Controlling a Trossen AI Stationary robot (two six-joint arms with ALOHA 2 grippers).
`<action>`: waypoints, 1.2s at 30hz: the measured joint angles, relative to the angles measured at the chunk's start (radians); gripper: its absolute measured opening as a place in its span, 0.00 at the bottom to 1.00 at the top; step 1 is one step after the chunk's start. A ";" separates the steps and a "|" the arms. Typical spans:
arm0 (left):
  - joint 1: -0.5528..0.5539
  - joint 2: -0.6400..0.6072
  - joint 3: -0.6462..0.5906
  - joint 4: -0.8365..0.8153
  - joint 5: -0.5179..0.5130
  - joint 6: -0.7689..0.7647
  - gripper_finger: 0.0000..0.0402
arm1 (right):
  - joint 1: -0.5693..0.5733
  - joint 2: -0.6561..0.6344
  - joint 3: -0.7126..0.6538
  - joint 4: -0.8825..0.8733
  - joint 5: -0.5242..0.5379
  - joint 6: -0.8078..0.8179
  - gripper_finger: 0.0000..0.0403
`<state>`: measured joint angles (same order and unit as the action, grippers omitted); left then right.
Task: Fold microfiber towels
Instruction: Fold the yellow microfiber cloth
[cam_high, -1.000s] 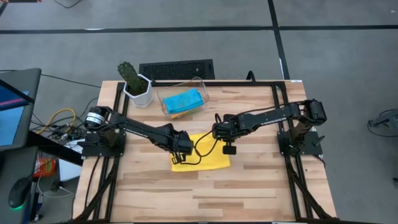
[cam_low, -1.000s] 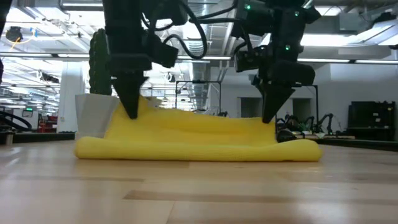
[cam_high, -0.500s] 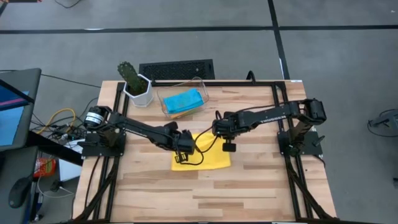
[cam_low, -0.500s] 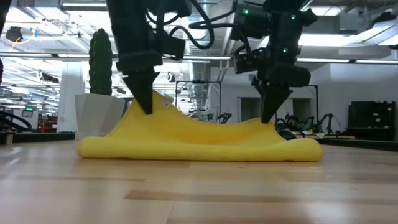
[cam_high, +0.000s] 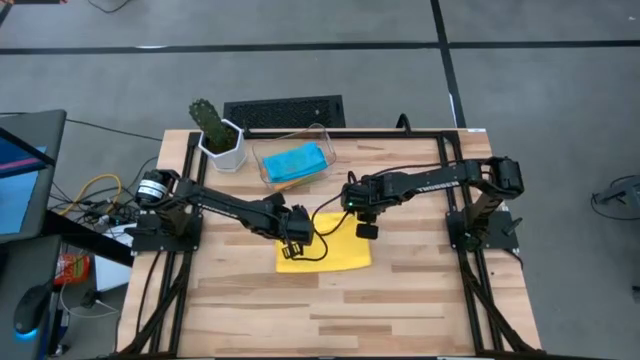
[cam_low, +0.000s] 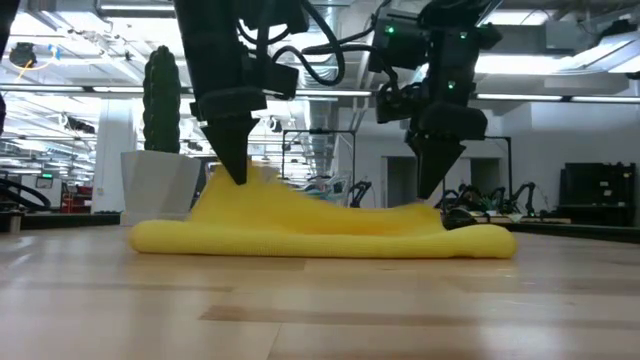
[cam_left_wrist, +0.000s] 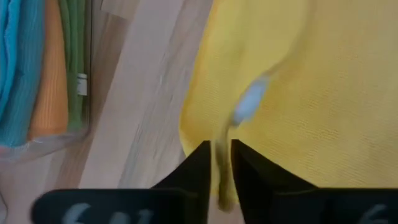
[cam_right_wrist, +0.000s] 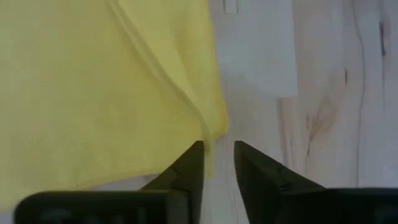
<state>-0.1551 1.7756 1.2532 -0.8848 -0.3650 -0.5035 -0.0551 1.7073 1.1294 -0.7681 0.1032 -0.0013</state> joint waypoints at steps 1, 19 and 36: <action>0.000 0.000 0.000 -0.002 0.002 -0.005 0.15 | -0.003 0.000 0.000 0.003 0.000 0.000 0.27; -0.010 0.000 0.001 0.038 -0.049 -0.099 0.36 | -0.083 -0.020 0.000 -0.004 -0.031 0.053 0.60; -0.013 -0.002 -0.149 0.369 0.015 -0.080 0.35 | -0.057 -0.408 -0.061 0.083 -0.029 0.245 0.64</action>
<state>-0.1677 1.7741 1.1045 -0.5155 -0.3500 -0.5840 -0.1125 1.2994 1.0683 -0.6848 0.0744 0.2440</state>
